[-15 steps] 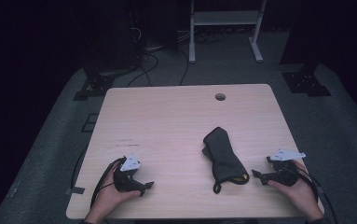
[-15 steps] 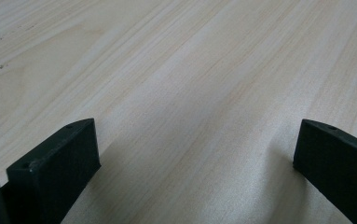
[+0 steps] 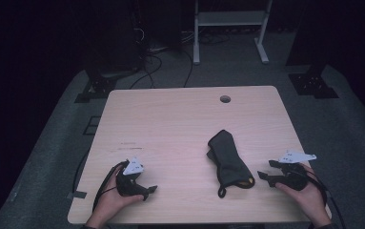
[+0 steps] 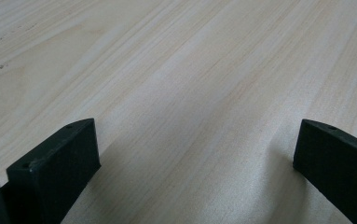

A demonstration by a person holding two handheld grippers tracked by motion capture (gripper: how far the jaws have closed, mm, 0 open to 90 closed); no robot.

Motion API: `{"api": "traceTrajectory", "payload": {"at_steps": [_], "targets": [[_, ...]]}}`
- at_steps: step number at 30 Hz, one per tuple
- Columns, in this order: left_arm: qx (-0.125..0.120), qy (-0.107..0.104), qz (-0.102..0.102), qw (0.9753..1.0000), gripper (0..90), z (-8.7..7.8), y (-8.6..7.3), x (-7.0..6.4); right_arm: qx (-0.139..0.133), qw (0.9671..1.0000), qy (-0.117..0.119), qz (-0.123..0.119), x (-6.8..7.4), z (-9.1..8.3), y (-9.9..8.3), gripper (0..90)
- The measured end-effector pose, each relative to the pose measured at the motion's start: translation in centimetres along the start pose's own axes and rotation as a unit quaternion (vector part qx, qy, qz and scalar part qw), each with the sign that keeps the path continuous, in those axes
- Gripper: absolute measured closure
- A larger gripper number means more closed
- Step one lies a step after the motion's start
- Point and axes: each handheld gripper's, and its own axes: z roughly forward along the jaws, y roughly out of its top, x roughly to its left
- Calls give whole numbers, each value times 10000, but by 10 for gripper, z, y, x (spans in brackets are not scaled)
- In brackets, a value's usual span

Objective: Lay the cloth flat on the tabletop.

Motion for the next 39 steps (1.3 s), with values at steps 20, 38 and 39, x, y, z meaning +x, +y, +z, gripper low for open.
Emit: {"api": "traceTrajectory", "payload": {"at_steps": [20,38,39], "targets": [[-2,1,-1,10000,0,0,0,0,-89,9994,278,-208,15,3,9,304],[-3,1,-1,10000,0,0,0,0,102,9986,423,-302,20,14,12,349],[-2,2,0,10000,0,0,0,0,180,9979,545,-300,21,17,11,389]]}}
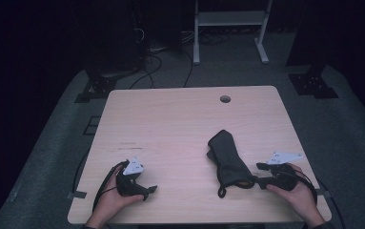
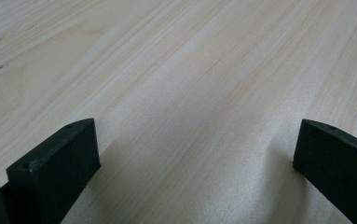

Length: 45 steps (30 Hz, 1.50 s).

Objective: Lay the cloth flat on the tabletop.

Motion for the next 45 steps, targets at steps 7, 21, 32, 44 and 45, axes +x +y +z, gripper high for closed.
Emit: {"api": "traceTrajectory", "payload": {"at_steps": [7,21,32,44,45], "targets": [[0,-1,-1,10000,0,0,0,0,219,9994,271,-21,2,5,-1,573],[1,1,-1,10000,0,0,0,0,321,9987,366,128,4,5,-1,832],[3,-1,1,10000,0,0,0,0,-204,9986,486,42,6,-5,23,848],[11,-4,-4,10000,0,0,0,0,-679,9951,629,-351,25,-5,65,851],[11,-4,-4,10000,0,0,0,0,-721,9946,643,-375,27,-5,68,851]]}}
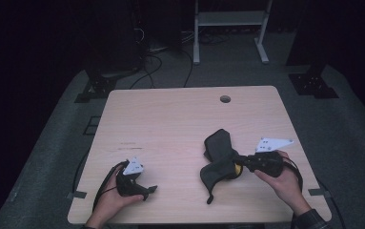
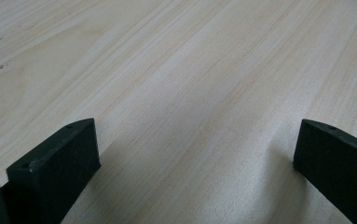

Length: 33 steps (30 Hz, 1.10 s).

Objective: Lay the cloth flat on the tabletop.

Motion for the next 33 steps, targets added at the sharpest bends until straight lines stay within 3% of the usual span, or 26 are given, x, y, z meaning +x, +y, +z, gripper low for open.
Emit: {"api": "traceTrajectory", "payload": {"at_steps": [21,26,32,33], "targets": [[-1,7,-9,10000,0,0,0,0,-492,9968,313,-546,22,34,72,852],[-24,9,-26,10000,0,0,0,0,-692,9950,330,-641,26,34,89,852],[-20,3,2,10000,0,0,0,0,-1160,9901,379,-692,30,22,110,852],[-20,-1,6,10000,0,0,0,0,-1338,9878,370,-705,31,12,116,852]]}}
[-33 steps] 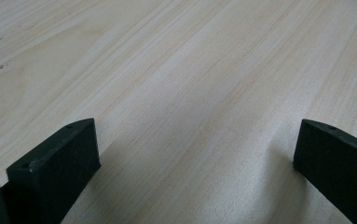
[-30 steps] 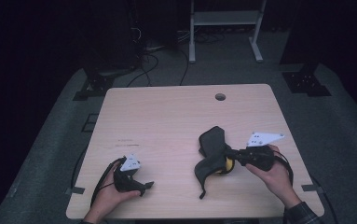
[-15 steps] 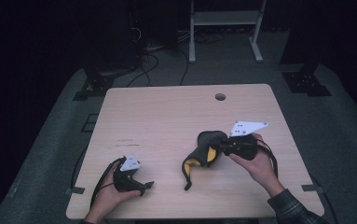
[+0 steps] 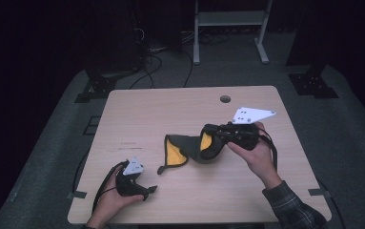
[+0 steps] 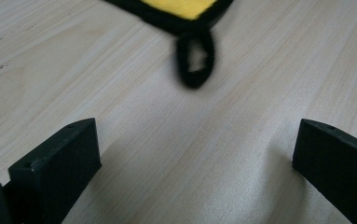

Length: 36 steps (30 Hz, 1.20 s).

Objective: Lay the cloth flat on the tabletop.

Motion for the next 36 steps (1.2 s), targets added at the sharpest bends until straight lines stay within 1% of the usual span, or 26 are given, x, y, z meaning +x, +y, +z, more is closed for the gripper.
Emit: {"api": "traceTrajectory", "payload": {"at_steps": [2,3,4,7,8,9,11,13,16,17,18,19,20,22,23,25,26,27,28,30,31,32,33,34,35,36], "targets": [[-2,0,-2,10000,0,0,0,0,-111,9999,-35,-26,0,-7,6,852],[-1,-1,-2,10000,0,0,0,0,-103,9999,-65,-33,0,-8,6,852],[0,0,-2,10000,0,0,0,0,-66,9999,-92,-44,0,-9,6,851],[-1,0,-2,10000,0,0,0,0,125,9996,-254,44,-8,-7,-2,851],[-1,1,-3,10000,0,0,0,0,125,9996,-254,44,-8,-7,-2,851],[-1,1,-2,10000,0,0,0,0,236,9987,-442,134,-17,-7,-11,851],[-1,1,-3,10000,0,0,0,0,293,9978,-566,201,-25,-9,-16,851],[0,4,6,10000,0,0,0,0,306,9962,-742,351,-37,-13,-22,850],[1,-4,-11,10000,0,0,0,0,332,9926,-1038,544,-55,-23,-32,850],[1,-5,-8,10000,0,0,0,0,354,9906,-1167,618,-62,-28,-36,850],[1,-5,-8,10000,0,0,0,0,354,9906,-1167,618,-62,-28,-36,850],[-4,0,-4,10000,0,0,0,0,355,9895,-1238,657,-66,-31,-39,851],[0,-1,3,10000,0,0,0,0,355,9857,-1454,775,-78,-40,-46,851],[1,-2,4,10000,0,0,0,0,373,9822,-1615,878,-87,-47,-52,850],[-8,2,0,10000,0,0,0,0,435,9792,-1744,946,-93,-51,-57,851],[-8,1,1,10000,0,0,0,0,503,9757,-1865,1034,-101,-55,-66,850],[3,2,14,10000,0,0,0,0,621,9725,-1961,1093,-106,-57,-73,849],[0,-6,-7,10000,0,0,0,0,688,9706,-2014,1124,-109,-57,-77,849],[2,-6,-7,10000,0,0,0,0,794,9679,-2097,1132,-112,-58,-83,849],[14,-6,4,10000,0,0,0,0,991,9630,-2188,1226,-119,-57,-97,846],[14,-6,4,10000,0,0,0,0,1099,9608,-2220,1242,-121,-56,-101,841],[17,-6,6,10000,0,0,0,0,1202,9590,-2235,1262,-123,-56,-105,814],[14,-6,3,10000,0,0,0,0,1258,9579,-2235,1290,-125,-55,-108,769],[17,-6,7,10000,0,0,0,0,1218,9578,-2264,1287,-124,-56,-110,737],[17,-6,7,10000,0,0,0,0,1218,9578,-2264,1287,-124,-56,-110,737],[15,-9,5,10000,0,0,0,0,1206,9594,-2229,1239,-121,-56,-108,655]]}}
